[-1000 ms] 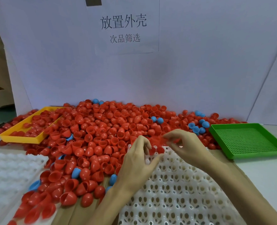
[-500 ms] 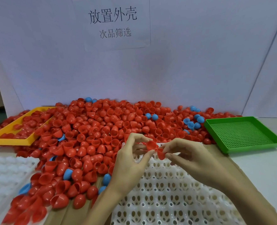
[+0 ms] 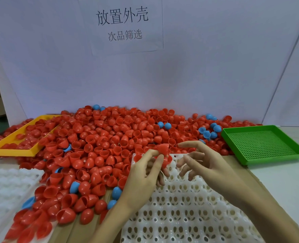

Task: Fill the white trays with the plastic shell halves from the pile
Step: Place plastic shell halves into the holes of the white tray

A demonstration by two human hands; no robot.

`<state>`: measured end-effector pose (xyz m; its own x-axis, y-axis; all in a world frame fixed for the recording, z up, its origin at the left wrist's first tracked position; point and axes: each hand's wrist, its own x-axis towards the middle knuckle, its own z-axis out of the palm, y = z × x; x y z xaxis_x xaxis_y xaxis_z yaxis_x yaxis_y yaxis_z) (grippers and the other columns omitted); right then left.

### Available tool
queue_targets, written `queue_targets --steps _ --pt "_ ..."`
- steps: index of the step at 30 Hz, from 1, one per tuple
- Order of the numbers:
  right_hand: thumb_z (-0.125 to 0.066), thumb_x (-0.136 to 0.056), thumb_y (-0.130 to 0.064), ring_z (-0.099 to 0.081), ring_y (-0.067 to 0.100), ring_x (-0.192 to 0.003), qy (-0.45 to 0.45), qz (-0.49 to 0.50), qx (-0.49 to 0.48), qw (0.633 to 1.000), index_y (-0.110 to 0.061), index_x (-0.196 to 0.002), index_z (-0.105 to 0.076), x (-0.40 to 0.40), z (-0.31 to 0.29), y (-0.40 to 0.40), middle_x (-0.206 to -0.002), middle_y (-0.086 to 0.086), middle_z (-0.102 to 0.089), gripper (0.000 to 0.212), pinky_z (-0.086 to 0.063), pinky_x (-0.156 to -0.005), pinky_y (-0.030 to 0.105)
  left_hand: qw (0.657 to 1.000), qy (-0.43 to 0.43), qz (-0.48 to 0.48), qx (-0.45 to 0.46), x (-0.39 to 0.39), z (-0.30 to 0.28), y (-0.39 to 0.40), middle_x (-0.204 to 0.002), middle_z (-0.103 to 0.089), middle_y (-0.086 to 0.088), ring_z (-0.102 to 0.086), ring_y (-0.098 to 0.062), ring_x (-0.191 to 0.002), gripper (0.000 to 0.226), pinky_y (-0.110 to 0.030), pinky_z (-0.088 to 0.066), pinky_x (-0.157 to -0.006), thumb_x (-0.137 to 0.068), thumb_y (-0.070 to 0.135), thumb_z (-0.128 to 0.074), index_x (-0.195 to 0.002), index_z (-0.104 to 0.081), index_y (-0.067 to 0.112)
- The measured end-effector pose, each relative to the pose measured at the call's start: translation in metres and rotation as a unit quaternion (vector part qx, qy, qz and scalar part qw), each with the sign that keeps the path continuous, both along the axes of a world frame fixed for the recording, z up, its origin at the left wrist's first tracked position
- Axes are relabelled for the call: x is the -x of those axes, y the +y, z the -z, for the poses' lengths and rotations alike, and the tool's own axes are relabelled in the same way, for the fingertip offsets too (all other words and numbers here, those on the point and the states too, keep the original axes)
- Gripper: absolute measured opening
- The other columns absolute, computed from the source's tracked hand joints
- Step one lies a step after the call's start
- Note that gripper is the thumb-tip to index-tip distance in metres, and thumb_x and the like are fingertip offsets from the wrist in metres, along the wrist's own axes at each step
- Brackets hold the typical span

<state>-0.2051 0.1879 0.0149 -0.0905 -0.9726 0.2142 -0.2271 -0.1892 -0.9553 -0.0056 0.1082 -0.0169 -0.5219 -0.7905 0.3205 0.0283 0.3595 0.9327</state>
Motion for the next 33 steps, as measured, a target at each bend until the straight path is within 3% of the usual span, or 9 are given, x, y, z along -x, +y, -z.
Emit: queue_targets --steps 3,7,11,15,18,21,28,33 --pt "-0.067 -0.101 -0.022 -0.075 0.024 -0.098 0.06 0.002 0.026 0.998 -0.044 -0.135 -0.059 -0.002 0.003 0.0 -0.11 0.0 -0.071 0.041 -0.061 -0.074 0.032 1.0 0.002 0.009 -0.025 0.0 -0.002 0.0 -0.081 -0.073 -0.01 -0.064 -0.025 -0.062 0.036 -0.041 -0.057 -0.066 -0.111 0.039 -0.042 -0.103 -0.067 0.015" --pt "-0.066 -0.101 -0.021 -0.07 0.015 -0.117 0.103 -0.027 0.03 0.994 -0.05 -0.144 -0.052 -0.004 0.003 0.001 -0.131 -0.016 -0.064 0.054 -0.063 -0.084 0.033 0.999 0.0 0.02 -0.044 -0.001 -0.003 -0.001 -0.075 -0.072 -0.01 -0.062 -0.025 -0.06 0.051 -0.034 -0.056 -0.064 -0.113 0.04 -0.034 -0.1 -0.069 0.004" --pt "-0.064 -0.104 -0.016 -0.065 0.007 -0.124 0.144 -0.039 0.049 0.988 -0.047 -0.144 -0.056 -0.008 0.0 0.004 -0.145 -0.022 -0.059 0.051 -0.061 -0.09 0.029 0.996 0.008 0.048 -0.074 -0.001 -0.002 0.0 -0.071 -0.07 -0.009 -0.06 -0.026 -0.059 0.055 -0.032 -0.054 -0.06 -0.111 0.045 -0.035 -0.104 -0.07 0.004" --pt "-0.065 -0.102 -0.008 -0.074 0.016 -0.093 0.158 0.004 0.062 0.985 -0.033 -0.123 -0.074 -0.009 -0.002 0.003 -0.12 -0.012 -0.075 0.033 -0.06 -0.077 0.025 0.994 0.005 0.074 -0.083 -0.001 0.0 0.0 -0.072 -0.072 -0.012 -0.061 -0.026 -0.058 0.051 -0.033 -0.053 -0.059 -0.11 0.05 -0.036 -0.101 -0.073 0.017" --pt "-0.07 -0.099 -0.011 -0.074 0.019 -0.087 0.141 0.027 0.056 0.988 -0.028 -0.116 -0.077 -0.006 0.0 0.002 -0.109 -0.007 -0.076 0.024 -0.061 -0.073 0.027 0.994 0.015 0.067 -0.086 0.001 0.002 0.001 -0.086 -0.074 -0.011 -0.068 -0.028 -0.065 0.044 -0.034 -0.057 -0.063 -0.106 0.059 -0.043 -0.111 -0.069 0.023" --pt "-0.073 -0.097 -0.017 -0.074 0.018 -0.086 0.127 0.047 0.048 0.99 -0.029 -0.116 -0.076 -0.004 0.004 -0.001 -0.111 -0.005 -0.075 0.023 -0.062 -0.073 0.03 0.998 0.033 0.029 -0.05 0.002 0.003 -0.001 -0.101 -0.07 -0.002 -0.074 -0.028 -0.074 0.026 -0.035 -0.06 -0.066 -0.099 0.048 -0.065 -0.118 -0.061 0.031" --pt "-0.065 -0.098 0.003 -0.076 0.02 -0.081 0.22 0.024 0.052 0.974 -0.032 -0.115 -0.057 -0.004 0.011 -0.002 -0.094 -0.004 -0.078 0.04 -0.064 -0.072 0.034 0.998 0.046 -0.005 -0.033 0.004 0.006 0.001 -0.087 -0.073 -0.009 -0.075 -0.027 -0.072 0.017 -0.029 -0.06 -0.067 -0.098 0.026 -0.072 -0.109 -0.061 0.019" --pt "-0.062 -0.1 0.0 -0.076 0.018 -0.073 0.241 0.022 0.055 0.969 -0.034 -0.114 -0.051 -0.006 0.01 -0.001 -0.084 -0.004 -0.078 0.039 -0.062 -0.062 0.027 0.999 0.033 -0.013 -0.027 0.005 0.008 0.001 -0.08 -0.073 -0.007 -0.073 -0.024 -0.07 0.02 -0.028 -0.059 -0.067 -0.1 0.033 -0.068 -0.094 -0.065 0.015"
